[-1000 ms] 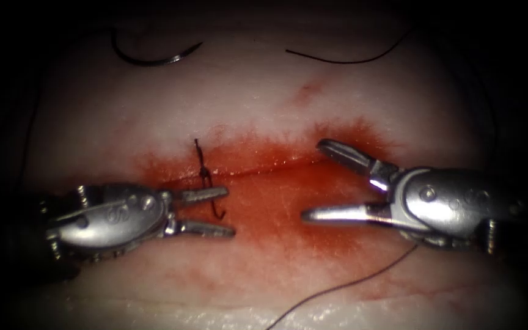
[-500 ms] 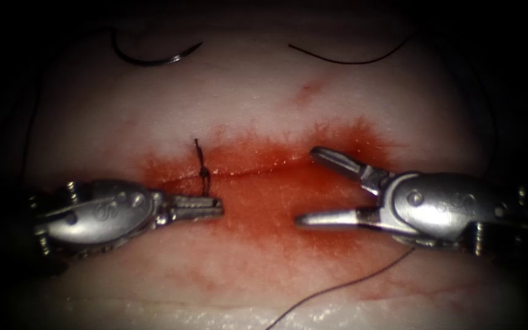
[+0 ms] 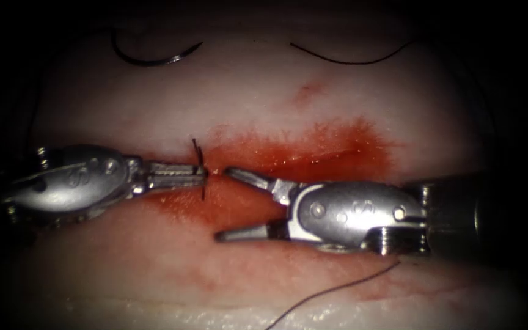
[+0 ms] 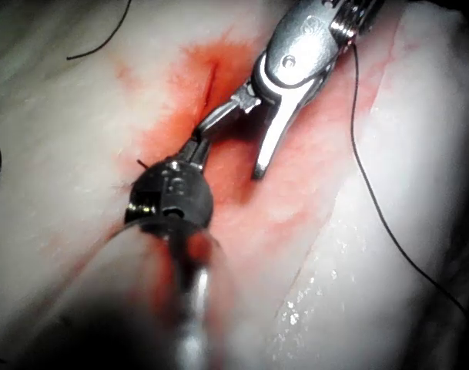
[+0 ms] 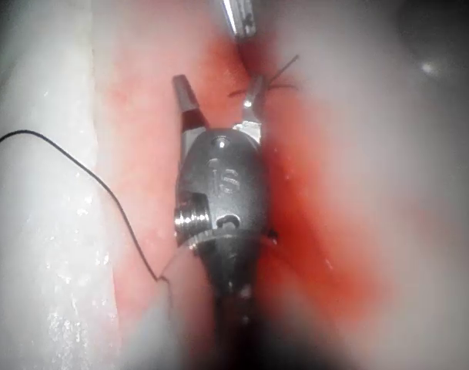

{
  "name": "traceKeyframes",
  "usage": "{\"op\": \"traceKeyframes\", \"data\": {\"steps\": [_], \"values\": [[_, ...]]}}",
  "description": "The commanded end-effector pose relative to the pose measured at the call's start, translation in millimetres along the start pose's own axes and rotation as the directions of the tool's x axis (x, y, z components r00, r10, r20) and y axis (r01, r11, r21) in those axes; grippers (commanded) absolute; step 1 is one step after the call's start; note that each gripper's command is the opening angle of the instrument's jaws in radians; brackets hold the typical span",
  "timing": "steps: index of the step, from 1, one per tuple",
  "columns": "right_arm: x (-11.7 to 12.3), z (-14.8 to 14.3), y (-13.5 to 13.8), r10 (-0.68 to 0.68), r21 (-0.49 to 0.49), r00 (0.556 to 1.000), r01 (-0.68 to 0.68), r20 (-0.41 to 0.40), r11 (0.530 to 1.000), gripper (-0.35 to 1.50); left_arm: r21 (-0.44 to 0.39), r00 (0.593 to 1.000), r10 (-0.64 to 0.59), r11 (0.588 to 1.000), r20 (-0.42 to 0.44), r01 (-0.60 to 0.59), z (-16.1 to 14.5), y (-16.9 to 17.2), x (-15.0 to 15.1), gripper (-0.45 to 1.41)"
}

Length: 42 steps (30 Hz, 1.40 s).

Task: Wound Closure
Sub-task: Cut excess suture using blades of right grasper

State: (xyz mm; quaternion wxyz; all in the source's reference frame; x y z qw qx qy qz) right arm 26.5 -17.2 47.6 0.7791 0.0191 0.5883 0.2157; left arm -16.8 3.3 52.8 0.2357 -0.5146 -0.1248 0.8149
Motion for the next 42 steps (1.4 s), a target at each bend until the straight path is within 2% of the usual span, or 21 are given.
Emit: {"op": "traceKeyframes", "data": {"steps": [1,10,14,30,34,37,38,40,41,42], "values": [[-0.1,2.3,-0.3,-0.008,-0.007,1.0,0.008,-0.007,1.0,1.11,-0.004,1.0,0.002,1.0,-0.001,-0.002,0.6,-0.2,-0.3,-0.45],[0.0,6.9,-0.2,-0.061,-0.06,0.998,0.061,0.011,0.996,1.11,-0.003,1.0,0.018,1.0,-0.011,-0.018,0.2,-0.8,-1.4,-0.45],[-0.1,7.6,0.0,-0.094,-0.076,0.995,0.096,0.031,0.992,1.06,-0.002,1.0,0.016,1.0,-0.01,-0.017,0.2,-0.5,-1.7,-0.45],[-1.4,9.7,-0.9,-0.122,-0.08,0.991,0.126,0.053,0.989,1.13,0.006,0.999,0.006,1.0,-0.035,-0.005,0.0,-0.7,-1.1,-0.45],[-1.4,9.7,-0.8,-0.127,-0.081,0.99,0.132,0.054,0.988,1.1,0.008,0.999,0.003,1.0,-0.041,-0.003,-0.1,-0.7,-0.9,-0.45],[-1.4,9.7,-0.7,-0.133,-0.08,0.99,0.137,0.054,0.987,0.84,0.01,0.999,0.002,1.0,-0.04,-0.002,-0.1,-0.3,-0.8,-0.45],[-1.4,9.6,-0.7,-0.134,-0.08,0.99,0.138,0.054,0.987,0.66,0.006,0.999,0.002,1.0,-0.042,-0.002,0.0,-0.2,-0.8,-0.45],[-1.4,9.6,-0.7,-0.133,-0.087,0.989,0.138,0.059,0.987,-0.06,0.005,0.999,0.001,1.0,-0.042,-0.001,0.0,0.0,-0.7,-0.45],[-1.4,9.7,-0.6,-0.132,-0.087,0.989,0.137,0.062,0.987,-0.35,0.005,0.999,0.001,1.0,-0.043,0.0,0.1,0.2,-0.7,-0.45],[-1.4,9.7,-0.6,-0.132,-0.091,0.99,0.137,0.057,0.986,-0.35,0.006,0.999,0.001,1.0,-0.042,0.0,0.1,0.3,-0.7,-0.45]]}}
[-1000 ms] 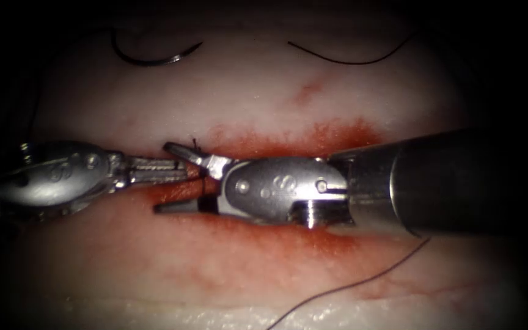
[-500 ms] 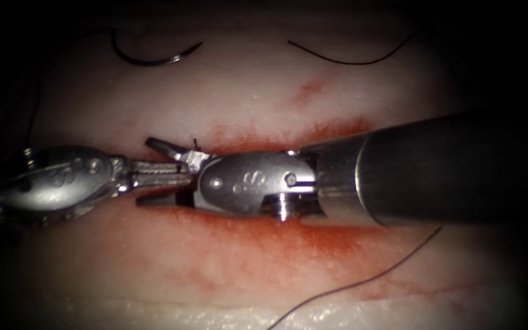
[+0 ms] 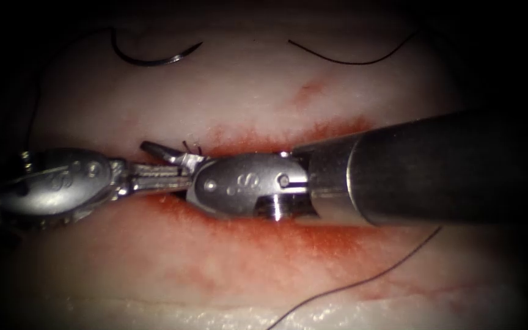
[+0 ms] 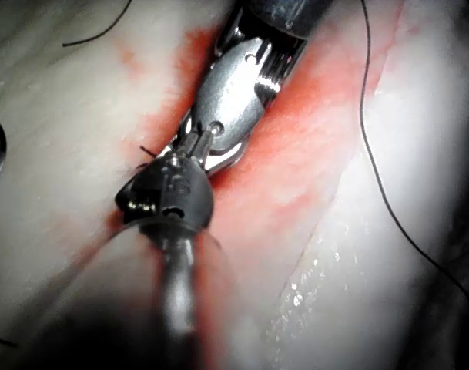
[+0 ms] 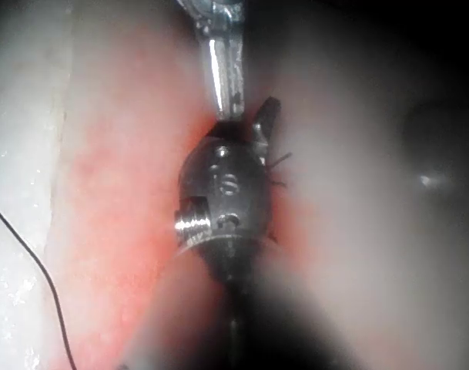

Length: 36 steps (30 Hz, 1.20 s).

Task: Wound Closure
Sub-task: Cut excess suture using blades of right grasper, then set suture off-cut down and out of the way

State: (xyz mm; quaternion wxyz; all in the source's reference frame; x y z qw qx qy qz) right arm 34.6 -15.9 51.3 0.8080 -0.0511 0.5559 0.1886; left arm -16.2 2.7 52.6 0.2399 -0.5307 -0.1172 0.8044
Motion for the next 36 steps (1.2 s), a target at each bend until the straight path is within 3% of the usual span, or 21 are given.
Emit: {"op": "traceKeyframes", "data": {"steps": [1,7,8,10,11,12,14,20,27,36], "values": [[-0.1,0.8,-0.3,0.002,-0.006,1.0,-0.002,-0.009,1.0,-0.35,-0.002,1.0,0.001,1.0,-0.002,-0.001,0.8,-0.1,-0.3,-0.45],[-0.1,0.4,-0.1,0.001,-0.022,0.999,-0.002,-0.039,1.0,-0.35,-0.003,1.0,0.001,1.0,-0.002,-0.001,0.9,-0.3,-0.4,-0.45],[-0.1,0.2,0.0,0.0,-0.028,0.999,-0.002,-0.048,1.0,-0.23,-0.004,1.0,0.001,1.0,-0.002,-0.001,0.8,-0.3,-0.4,-0.45],[-0.2,-0.5,0.2,0.005,-0.031,0.998,-0.007,-0.061,0.999,0.44,-0.007,1.0,0.002,1.0,-0.003,-0.002,0.6,-0.3,-0.5,-0.45],[-0.2,-1.0,0.3,0.017,-0.025,0.998,-0.019,-0.066,1.0,0.88,-0.01,1.0,0.003,1.0,-0.002,-0.003,0.3,-0.2,-0.6,-0.45],[-0.3,-1.3,0.3,0.023,-0.022,0.997,-0.024,-0.068,0.999,1.11,-0.012,1.0,0.004,1.0,-0.005,-0.004,0.0,-0.2,-0.7,-0.45],[-0.5,-2.8,0.3,0.021,-0.006,0.997,-0.021,-0.079,1.0,1.36,-0.022,1.0,0.007,1.0,-0.015,-0.007,-1.0,-0.1,-1.0,-0.45],[-0.3,-8.1,1.2,0.031,-0.01,0.992,-0.033,-0.118,0.999,1.43,0.009,1.0,0.007,1.0,-0.007,-0.007,-3.6,-1.0,-1.6,-0.45],[1.8,-15.4,5.2,0.021,-0.057,0.989,-0.03,-0.147,0.998,1.47,0.06,1.0,0.007,0.998,0.022,-0.008,-4.0,-4.7,-1.7,-0.45],[3.7,-20.2,7.3,-0.058,-0.071,0.993,0.051,-0.103,0.996,1.4,0.114,0.996,0.035,0.992,0.081,-0.044,-2.8,-6.9,-4.6,-0.45]]}}
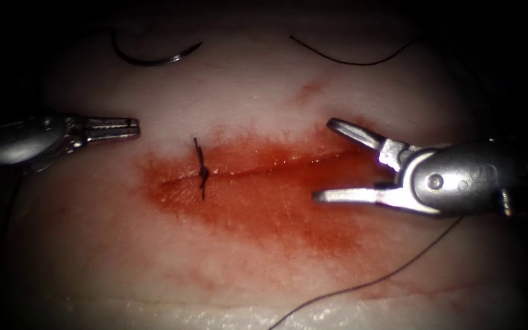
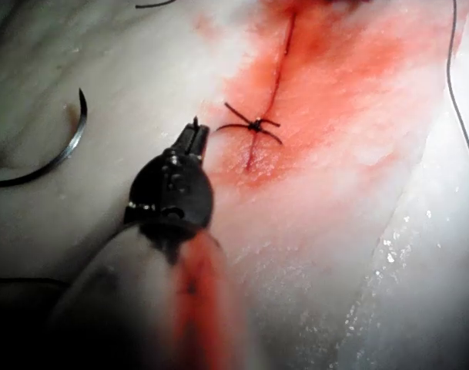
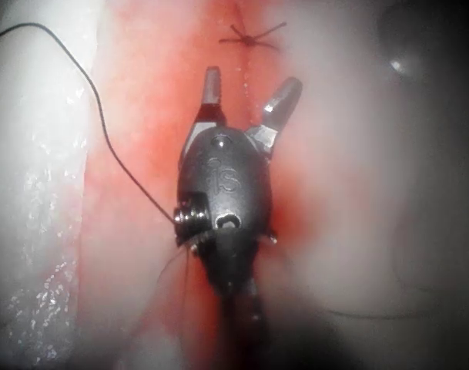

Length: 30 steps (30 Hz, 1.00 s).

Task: Wound Closure
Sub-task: Set suture off-cut down and out of the way

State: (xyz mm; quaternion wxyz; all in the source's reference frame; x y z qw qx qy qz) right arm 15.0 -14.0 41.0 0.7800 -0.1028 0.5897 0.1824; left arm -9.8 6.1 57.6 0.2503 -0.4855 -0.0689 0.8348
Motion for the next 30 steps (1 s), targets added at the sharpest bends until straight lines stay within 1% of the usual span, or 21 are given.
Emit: {"op": "traceKeyframes", "data": {"steps": [1,6,10,12,13,14,16,19,22,23,28,30], "values": [[0.0,0.2,-0.3,-0.006,-0.007,1.0,0.006,0.008,1.0,1.4,0.002,1.0,0.008,1.0,0.012,-0.008,0.9,-0.1,-0.8,-0.45],[0.4,-0.1,0.2,0.0,-0.02,1.0,0.001,0.023,1.0,1.45,0.003,0.998,0.034,0.999,0.058,-0.034,1.0,-1.1,-3.0,-0.45],[0.7,-0.7,0.6,0.004,-0.014,1.0,-0.004,0.023,1.0,1.45,-0.005,0.991,0.059,0.998,0.118,-0.059,0.6,-1.8,-4.9,-0.45],[0.9,-1.3,0.9,0.008,-0.004,1.0,-0.008,0.024,1.0,1.43,-0.001,0.99,0.043,0.999,0.133,-0.043,0.5,-1.8,-5.6,-0.45],[1.1,-1.7,1.1,0.011,-0.001,1.0,-0.011,0.021,1.0,1.43,0.005,0.99,0.021,1.0,0.136,-0.022,0.5,-1.8,-5.9,-0.13],[1.2,-2.0,1.3,0.013,0.002,1.0,-0.013,0.021,1.0,1.41,0.01,0.991,0.003,1.0,0.137,-0.005,0.5,-1.7,-6.0,0.0],[1.5,-2.5,1.7,0.017,0.007,1.0,-0.017,0.022,1.0,1.4,0.02,0.99,-0.028,0.999,0.137,0.025,0.5,-1.3,-6.1,0.2],[1.8,-3.2,2.1,0.02,0.005,0.999,-0.02,0.032,1.0,1.38,0.012,0.988,-0.062,0.998,0.14,0.061,0.7,-0.8,-5.8,0.36],[1.8,-3.6,2.1,0.019,-0.006,0.999,-0.019,0.046,1.0,1.41,0.006,0.986,-0.078,0.997,0.149,0.078,1.0,-0.6,-5.5,0.51],[1.8,-3.7,2.2,0.019,-0.012,0.999,-0.018,0.048,1.0,1.43,0.005,0.985,-0.086,0.996,0.149,0.086,1.1,-0.6,-5.3,0.59],[1.8,-3.9,2.2,0.017,-0.021,0.998,-0.016,0.062,1.0,1.45,-0.012,0.984,-0.105,0.994,0.144,0.108,1.1,-0.8,-4.7,0.74],[1.8,-3.9,2.2,0.011,-0.021,0.998,-0.01,0.062,1.0,1.45,-0.019,0.983,-0.109,0.993,0.145,0.113,0.7,-1.0,-4.3,0.74]]}}
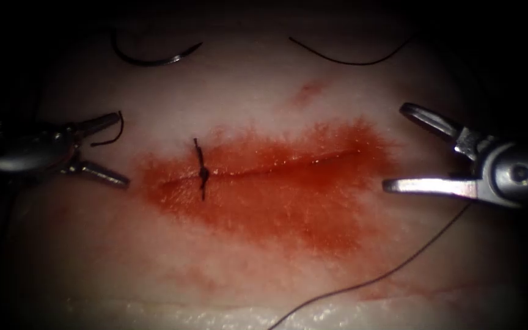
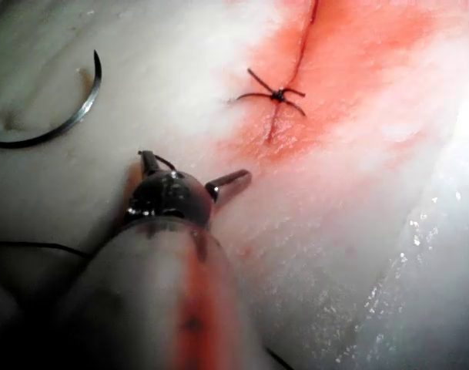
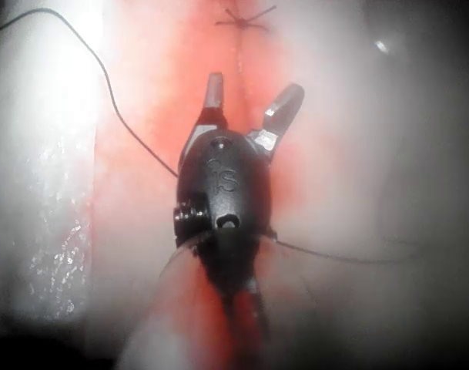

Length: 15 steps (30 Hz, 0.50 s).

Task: Wound Closure
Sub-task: Set suture off-cut down and out of the way, then use left jaws to pick up needle

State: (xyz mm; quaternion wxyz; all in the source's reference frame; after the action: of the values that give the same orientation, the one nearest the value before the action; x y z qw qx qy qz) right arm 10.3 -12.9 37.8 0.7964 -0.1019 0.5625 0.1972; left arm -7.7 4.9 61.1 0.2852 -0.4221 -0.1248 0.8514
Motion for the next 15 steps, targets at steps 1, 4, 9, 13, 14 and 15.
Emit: {"op": "traceKeyframes", "data": {"steps": [1,4,9,13,14,15], "values": [[-0.3,0.7,-0.5,-0.002,0.002,1.0,0.002,-0.003,1.0,1.45,-0.005,1.0,-0.002,1.0,0.0,0.002,0.5,-0.2,0.1,0.74],[-0.3,0.8,-0.5,0.004,0.003,1.0,-0.004,0.0,1.0,1.45,-0.003,1.0,-0.019,1.0,0.009,0.019,-0.4,-0.5,1.4,0.81],[0.0,1.7,-1.0,0.038,0.019,0.999,-0.038,0.002,0.999,1.47,0.019,0.998,-0.068,0.998,0.018,0.068,-1.1,-1.2,4.8,0.94],[0.3,2.8,-1.5,0.035,0.039,0.999,-0.036,0.036,0.999,1.47,0.058,0.996,-0.093,0.994,0.005,0.093,-0.4,-2.3,7.6,0.93],[0.4,3.1,-1.6,0.035,0.04,0.999,-0.036,0.042,0.999,1.47,0.066,0.995,-0.103,0.992,-0.005,0.103,-0.1,-2.6,8.2,0.87],[0.5,3.3,-1.7,0.034,0.04,0.998,-0.036,0.048,0.999,1.47,0.078,0.993,-0.115,0.99,-0.015,0.116,0.3,-3.1,9.0,0.84]]}}
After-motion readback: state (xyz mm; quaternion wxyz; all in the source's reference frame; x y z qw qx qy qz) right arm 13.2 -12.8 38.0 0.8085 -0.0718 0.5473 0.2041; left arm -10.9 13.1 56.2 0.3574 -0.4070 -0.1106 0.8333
